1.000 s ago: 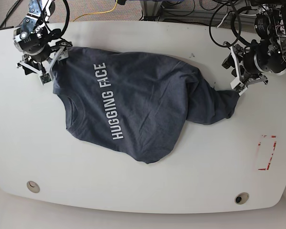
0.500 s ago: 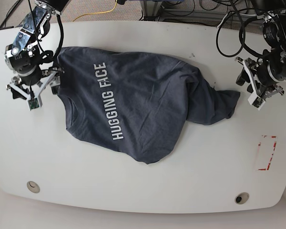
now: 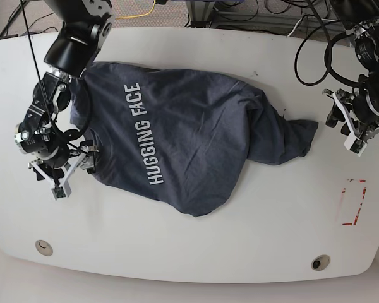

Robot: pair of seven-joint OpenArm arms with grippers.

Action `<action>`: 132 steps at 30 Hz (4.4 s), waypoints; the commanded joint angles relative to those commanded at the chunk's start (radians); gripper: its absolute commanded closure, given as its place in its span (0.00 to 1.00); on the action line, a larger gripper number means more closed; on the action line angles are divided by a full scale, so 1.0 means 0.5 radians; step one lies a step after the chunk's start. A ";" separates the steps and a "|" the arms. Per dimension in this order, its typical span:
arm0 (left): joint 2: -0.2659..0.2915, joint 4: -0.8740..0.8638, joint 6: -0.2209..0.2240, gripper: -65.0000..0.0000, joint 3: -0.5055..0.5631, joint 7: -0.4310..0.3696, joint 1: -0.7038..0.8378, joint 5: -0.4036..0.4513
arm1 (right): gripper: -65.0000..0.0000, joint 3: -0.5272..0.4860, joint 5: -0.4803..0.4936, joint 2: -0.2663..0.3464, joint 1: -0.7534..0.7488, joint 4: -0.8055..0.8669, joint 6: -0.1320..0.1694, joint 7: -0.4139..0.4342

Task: Layout the t-shirt on the table in an organized manner, then fold the t-shirt properly
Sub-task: 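Grasp the t-shirt's hem corner with the right gripper, then grasp the sleeve end nearest the left gripper with the left gripper, then lift the t-shirt with both grippers, pulling them apart to stretch it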

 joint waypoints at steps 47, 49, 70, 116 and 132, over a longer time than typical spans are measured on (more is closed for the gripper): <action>0.000 -0.015 0.000 0.63 -0.015 -0.008 0.000 0.012 | 0.78 -0.172 0.015 0.043 0.267 -1.295 0.000 0.571; 0.000 -0.052 0.000 0.63 -0.015 -0.026 -0.003 0.012 | 0.86 -0.175 0.015 0.043 0.267 -1.295 0.000 0.571; -0.018 -1.243 0.130 0.63 0.098 -0.321 -0.519 0.012 | 0.90 -0.172 0.015 0.055 0.261 -1.295 0.000 0.568; -0.061 -1.528 0.302 1.00 0.605 -0.609 -0.589 0.006 | 0.90 -0.169 0.015 -0.006 0.061 -0.381 0.000 0.245; -0.086 -0.678 0.284 1.00 0.439 -0.496 -0.758 0.000 | 0.90 -0.129 0.015 0.046 0.135 0.209 0.000 -0.083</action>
